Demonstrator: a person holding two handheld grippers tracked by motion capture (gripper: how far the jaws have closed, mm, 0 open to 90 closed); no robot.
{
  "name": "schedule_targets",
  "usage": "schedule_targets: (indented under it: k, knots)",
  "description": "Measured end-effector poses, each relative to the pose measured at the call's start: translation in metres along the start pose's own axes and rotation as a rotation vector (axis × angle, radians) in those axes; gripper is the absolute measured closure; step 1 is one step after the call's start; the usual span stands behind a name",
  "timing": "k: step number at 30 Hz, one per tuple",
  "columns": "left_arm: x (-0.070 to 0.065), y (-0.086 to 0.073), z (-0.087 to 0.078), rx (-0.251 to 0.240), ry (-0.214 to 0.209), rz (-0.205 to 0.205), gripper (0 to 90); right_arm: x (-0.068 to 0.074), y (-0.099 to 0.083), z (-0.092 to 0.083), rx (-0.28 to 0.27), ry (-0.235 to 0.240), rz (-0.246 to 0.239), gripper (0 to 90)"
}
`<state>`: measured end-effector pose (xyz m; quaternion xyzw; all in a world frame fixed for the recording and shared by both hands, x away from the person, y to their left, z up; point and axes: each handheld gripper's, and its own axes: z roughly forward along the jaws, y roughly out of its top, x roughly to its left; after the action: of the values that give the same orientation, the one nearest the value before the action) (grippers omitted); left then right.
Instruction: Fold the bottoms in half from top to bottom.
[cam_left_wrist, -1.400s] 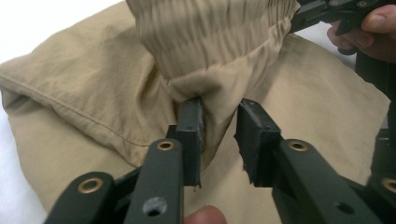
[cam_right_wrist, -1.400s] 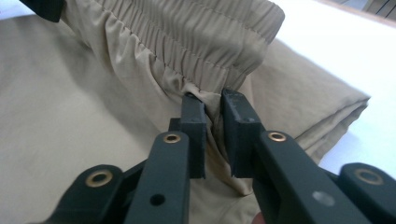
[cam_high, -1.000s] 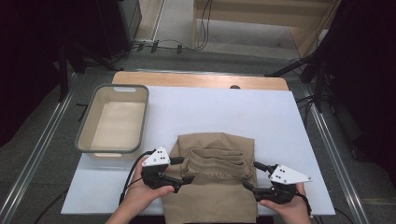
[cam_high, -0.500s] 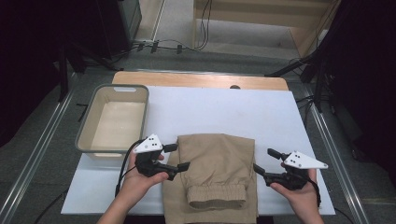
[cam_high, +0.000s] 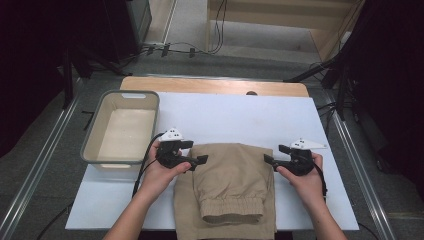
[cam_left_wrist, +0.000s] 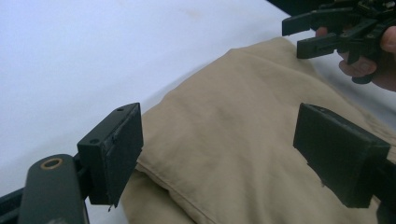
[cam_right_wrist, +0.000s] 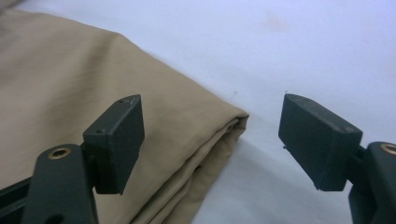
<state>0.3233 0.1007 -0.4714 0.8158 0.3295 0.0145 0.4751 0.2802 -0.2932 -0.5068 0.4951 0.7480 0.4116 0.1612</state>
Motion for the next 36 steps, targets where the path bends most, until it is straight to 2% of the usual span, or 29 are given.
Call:
schedule_targets:
  k: [4,7,9,11,14,16,19,21,23,25,26,28,33,36]
  knots:
    - [0.006,-0.001,0.006,0.015,0.031,-0.014,15.5,-0.003,0.000,0.013,0.029,0.004,0.019,23.6]
    - [0.009,-0.003,0.012,0.027,0.042,-0.013,15.5,-0.002,-0.001,0.017,0.040,-0.006,0.026,29.6]
    - [0.012,-0.005,0.015,0.041,0.055,-0.013,15.5,-0.002,-0.002,0.020,0.046,0.024,0.032,35.7]
    - [0.016,-0.006,0.019,0.054,0.080,-0.031,15.7,-0.002,-0.004,0.023,0.069,0.042,0.033,39.7]
    - [0.023,-0.010,0.024,0.087,0.123,-0.067,20.6,-0.004,-0.005,0.024,0.073,0.040,0.053,46.9]
    - [0.026,-0.012,0.027,0.101,0.134,-0.076,24.7,-0.006,-0.006,0.023,0.073,0.052,0.077,58.4]
    - [0.028,-0.013,0.030,0.102,0.124,-0.100,32.8,-0.006,-0.006,0.022,0.085,0.073,0.074,69.9]
    - [0.029,-0.013,0.030,0.104,0.119,-0.111,41.5,-0.004,-0.006,0.022,0.087,0.086,0.057,75.2]
    - [0.029,-0.012,0.030,0.103,0.107,-0.116,58.0,-0.001,-0.004,0.021,0.086,0.078,0.031,78.0]
    - [0.027,-0.010,0.028,0.095,0.099,-0.102,76.0,0.000,-0.002,0.018,0.066,0.068,0.017,79.3]
    - [0.026,-0.009,0.028,0.092,0.103,-0.094,79.7,0.000,-0.001,0.016,0.054,0.065,0.013,79.6]
    - [0.021,-0.003,0.027,0.080,0.118,-0.060,82.3,0.000,0.003,0.012,0.032,0.059,0.005,79.9]
    - [0.016,0.017,0.022,0.017,0.141,-0.029,83.0,-0.002,0.021,0.000,-0.032,0.024,-0.017,80.0]
    - [0.015,0.034,0.021,-0.019,0.171,0.000,82.9,-0.004,0.037,-0.008,-0.080,-0.006,-0.032,80.0]
